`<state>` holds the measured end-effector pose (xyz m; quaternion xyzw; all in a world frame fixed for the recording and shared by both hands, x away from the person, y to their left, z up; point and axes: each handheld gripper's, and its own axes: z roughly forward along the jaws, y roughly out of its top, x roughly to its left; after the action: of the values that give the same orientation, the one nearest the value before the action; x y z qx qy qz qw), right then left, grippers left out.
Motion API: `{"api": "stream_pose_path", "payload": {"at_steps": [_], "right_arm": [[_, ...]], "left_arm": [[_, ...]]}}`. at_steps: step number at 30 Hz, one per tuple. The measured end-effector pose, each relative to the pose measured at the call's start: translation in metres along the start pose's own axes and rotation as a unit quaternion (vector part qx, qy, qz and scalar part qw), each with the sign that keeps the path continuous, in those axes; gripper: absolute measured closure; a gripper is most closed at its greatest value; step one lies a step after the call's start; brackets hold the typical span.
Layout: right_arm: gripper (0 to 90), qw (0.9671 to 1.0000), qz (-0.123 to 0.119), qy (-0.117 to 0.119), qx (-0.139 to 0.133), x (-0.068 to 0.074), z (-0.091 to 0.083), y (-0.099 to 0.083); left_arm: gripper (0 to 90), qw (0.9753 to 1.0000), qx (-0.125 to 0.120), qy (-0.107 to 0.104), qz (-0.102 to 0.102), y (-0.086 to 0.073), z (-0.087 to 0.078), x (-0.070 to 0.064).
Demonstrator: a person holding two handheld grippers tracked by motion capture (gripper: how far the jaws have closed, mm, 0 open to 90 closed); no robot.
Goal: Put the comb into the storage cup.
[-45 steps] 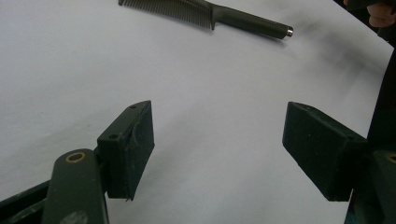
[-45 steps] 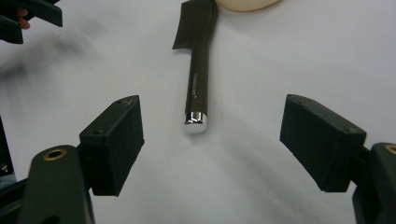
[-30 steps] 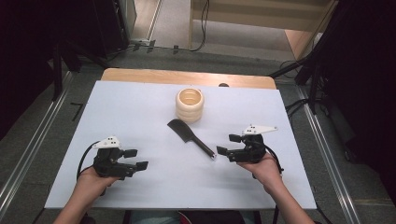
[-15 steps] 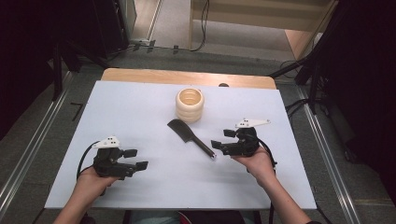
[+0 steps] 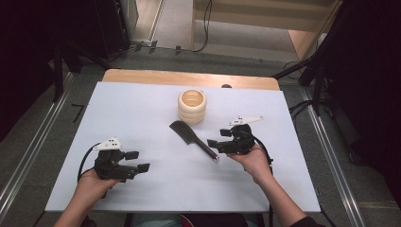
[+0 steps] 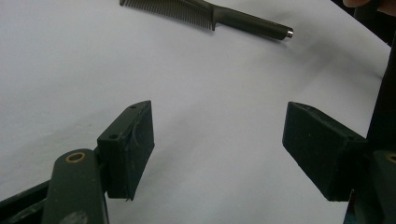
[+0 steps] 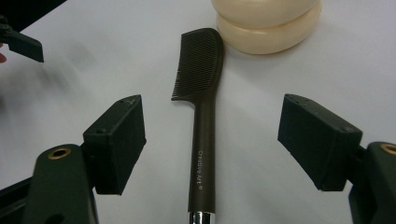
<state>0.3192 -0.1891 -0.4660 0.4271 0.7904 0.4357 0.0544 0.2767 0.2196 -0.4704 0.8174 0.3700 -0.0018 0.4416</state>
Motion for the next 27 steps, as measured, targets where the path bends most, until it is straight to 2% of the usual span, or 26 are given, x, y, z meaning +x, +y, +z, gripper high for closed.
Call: {"api": "stream_pose_path", "payload": {"at_steps": [13,27], "right_arm": [[22.7,0.9996,-0.009,-0.001,0.028,0.002,0.009,0.003],[26.3,0.9980,-0.017,-0.005,0.061,0.004,0.015,-0.004]], "left_arm": [[25.9,1.0000,0.000,0.000,0.000,0.000,0.000,0.000],[25.9,1.0000,0.000,0.001,0.000,0.000,0.000,0.000]]}}
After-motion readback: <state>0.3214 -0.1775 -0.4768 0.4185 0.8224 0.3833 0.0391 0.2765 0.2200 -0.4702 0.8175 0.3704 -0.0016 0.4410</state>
